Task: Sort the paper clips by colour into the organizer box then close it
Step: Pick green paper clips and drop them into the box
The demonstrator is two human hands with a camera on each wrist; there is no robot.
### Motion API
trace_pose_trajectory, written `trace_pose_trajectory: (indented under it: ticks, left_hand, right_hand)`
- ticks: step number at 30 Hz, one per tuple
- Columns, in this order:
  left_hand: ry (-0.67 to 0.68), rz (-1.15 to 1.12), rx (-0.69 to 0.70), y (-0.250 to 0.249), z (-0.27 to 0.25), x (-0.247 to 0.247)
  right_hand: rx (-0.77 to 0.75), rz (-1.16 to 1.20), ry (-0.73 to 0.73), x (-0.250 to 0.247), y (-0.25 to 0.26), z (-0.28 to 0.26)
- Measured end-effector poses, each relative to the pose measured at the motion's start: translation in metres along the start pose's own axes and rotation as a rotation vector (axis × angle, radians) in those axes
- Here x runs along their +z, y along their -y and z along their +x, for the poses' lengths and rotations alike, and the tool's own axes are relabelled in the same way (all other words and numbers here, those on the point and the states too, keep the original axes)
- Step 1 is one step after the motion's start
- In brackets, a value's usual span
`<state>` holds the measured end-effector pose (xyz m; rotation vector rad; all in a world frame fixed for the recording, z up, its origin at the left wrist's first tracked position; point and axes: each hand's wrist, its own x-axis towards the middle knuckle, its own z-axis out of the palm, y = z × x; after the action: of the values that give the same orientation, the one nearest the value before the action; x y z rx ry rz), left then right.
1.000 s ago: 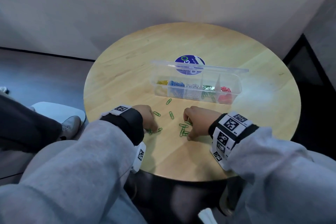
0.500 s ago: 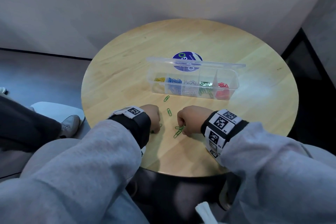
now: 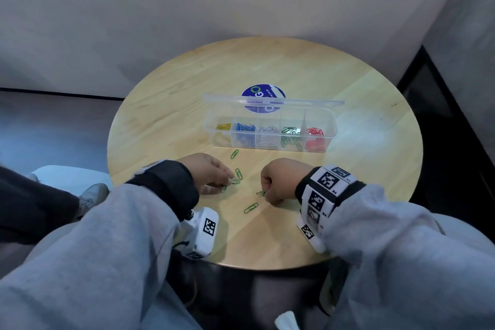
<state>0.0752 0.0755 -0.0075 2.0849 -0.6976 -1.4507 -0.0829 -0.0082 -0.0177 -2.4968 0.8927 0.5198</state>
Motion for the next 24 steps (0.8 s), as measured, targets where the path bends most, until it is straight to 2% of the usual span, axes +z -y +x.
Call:
trace_pose_trajectory:
  ticks: [3, 9, 12, 14, 17, 24]
  left_hand:
    - [0.015, -0.206, 0.037, -0.004, -0.001, -0.007]
    - [0.052, -0.512, 0.041, -0.007, -0.004, -0.01]
    - [0.085, -0.606, 0.018, -0.007, -0.007, -0.012]
    - [0.107, -0.672, 0.002, -0.007, -0.008, -0.012]
    - [0.097, -0.71, 0.003, -0.008, -0.011, -0.013]
    - [0.018, -0.533, 0.011, -0.014, -0.014, -0.015]
  right_hand:
    - [0.003, 0.28, -0.046, -0.012, -0.014, -0.005]
    - [0.059, 1.229, -0.07, -0.018, -0.037, -0.008]
    - [0.105, 1.562, -0.063, -0.015, -0.038, -0.007]
    - [0.145, 1.663, -0.04, -0.012, -0.037, -0.005]
    - [0.188, 1.696, -0.007, -0.011, -0.036, -0.004]
    - [0.175, 1.727, 0.001, -0.012, -0.034, -0.007]
